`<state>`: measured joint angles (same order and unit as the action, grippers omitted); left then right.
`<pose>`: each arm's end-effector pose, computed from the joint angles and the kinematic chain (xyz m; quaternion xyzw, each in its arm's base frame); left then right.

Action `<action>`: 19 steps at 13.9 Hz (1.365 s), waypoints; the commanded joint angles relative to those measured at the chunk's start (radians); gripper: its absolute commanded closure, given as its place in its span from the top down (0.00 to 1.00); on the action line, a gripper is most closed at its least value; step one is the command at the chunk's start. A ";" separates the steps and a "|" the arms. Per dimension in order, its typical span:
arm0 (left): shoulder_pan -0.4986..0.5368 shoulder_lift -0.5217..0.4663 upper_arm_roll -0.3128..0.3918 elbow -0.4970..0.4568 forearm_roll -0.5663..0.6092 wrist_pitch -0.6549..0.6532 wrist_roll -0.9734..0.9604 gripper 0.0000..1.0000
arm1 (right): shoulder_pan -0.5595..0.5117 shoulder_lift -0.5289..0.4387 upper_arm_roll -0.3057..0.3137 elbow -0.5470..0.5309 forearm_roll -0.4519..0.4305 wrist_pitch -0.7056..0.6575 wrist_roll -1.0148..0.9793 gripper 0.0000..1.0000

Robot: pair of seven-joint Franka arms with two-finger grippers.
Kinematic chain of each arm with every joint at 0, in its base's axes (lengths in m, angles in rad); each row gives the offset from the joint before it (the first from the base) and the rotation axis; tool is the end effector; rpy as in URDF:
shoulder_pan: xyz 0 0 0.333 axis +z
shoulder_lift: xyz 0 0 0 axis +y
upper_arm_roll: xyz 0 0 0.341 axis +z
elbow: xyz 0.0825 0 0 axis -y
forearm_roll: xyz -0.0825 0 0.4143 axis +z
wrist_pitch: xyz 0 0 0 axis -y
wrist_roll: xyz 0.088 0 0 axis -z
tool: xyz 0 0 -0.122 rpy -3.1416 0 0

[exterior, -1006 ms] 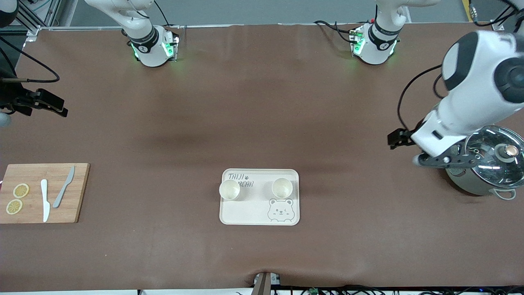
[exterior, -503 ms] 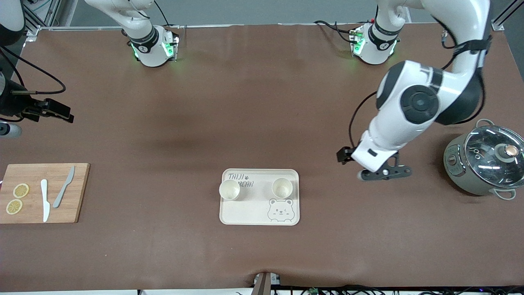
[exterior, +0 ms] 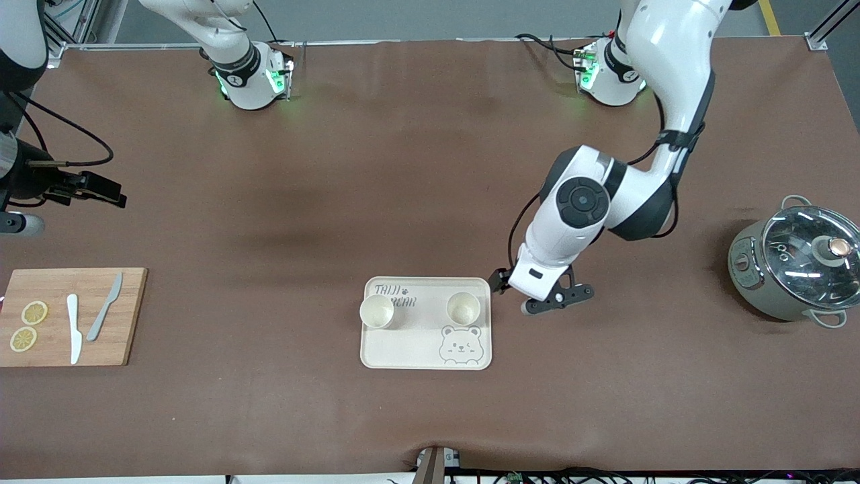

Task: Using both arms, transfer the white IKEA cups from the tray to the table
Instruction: 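Reach the left gripper down to the cup nearest the bear print, then grasp the cup with the left gripper while the right gripper reaches the other cup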

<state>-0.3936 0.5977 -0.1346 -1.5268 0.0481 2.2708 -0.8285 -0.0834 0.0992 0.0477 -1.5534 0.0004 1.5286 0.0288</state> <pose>0.6661 -0.3677 0.3161 0.9857 0.1494 0.0482 0.0611 0.6073 -0.0230 0.5806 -0.9976 0.0322 0.0619 0.0028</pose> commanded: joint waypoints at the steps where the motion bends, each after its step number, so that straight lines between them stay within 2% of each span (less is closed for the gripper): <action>1: -0.037 0.107 0.004 0.081 0.001 0.113 -0.095 0.97 | -0.004 0.014 0.008 0.024 -0.003 -0.021 0.011 1.00; 3: -0.068 0.186 0.006 0.151 0.002 0.148 -0.155 0.85 | -0.010 0.025 0.006 0.015 -0.003 -0.022 0.011 1.00; 6: -0.079 0.231 0.007 0.159 0.002 0.161 -0.155 0.64 | -0.010 0.056 0.008 0.007 0.001 -0.027 0.011 1.00; 8: -0.091 0.241 0.007 0.155 0.006 0.159 -0.161 0.42 | -0.016 0.085 0.008 0.001 0.054 -0.024 0.013 1.00; 9: -0.091 0.243 0.007 0.154 0.004 0.159 -0.161 0.41 | -0.025 0.109 0.008 -0.005 0.084 -0.022 0.013 1.00; 10: -0.091 0.249 0.007 0.152 0.006 0.159 -0.161 0.33 | -0.047 0.117 0.008 -0.004 0.116 -0.015 0.013 1.00; 12: -0.097 0.252 0.009 0.152 0.009 0.159 -0.159 0.06 | -0.061 0.123 0.006 -0.004 0.186 -0.015 0.013 1.00; 13: -0.097 0.251 0.009 0.152 0.010 0.159 -0.159 0.00 | -0.053 0.135 0.006 -0.005 0.193 -0.009 0.014 1.00; 15: -0.096 0.235 0.010 0.155 0.010 0.154 -0.158 0.00 | -0.035 0.181 0.014 -0.011 0.213 0.013 0.113 1.00; 19: -0.080 0.160 0.035 0.159 0.013 0.129 -0.153 0.00 | 0.091 0.253 0.014 -0.010 0.240 0.051 0.287 1.00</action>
<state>-0.4735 0.8214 -0.1190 -1.3597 0.0483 2.4312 -0.9708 -0.0373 0.3189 0.0611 -1.5699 0.2224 1.5558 0.2376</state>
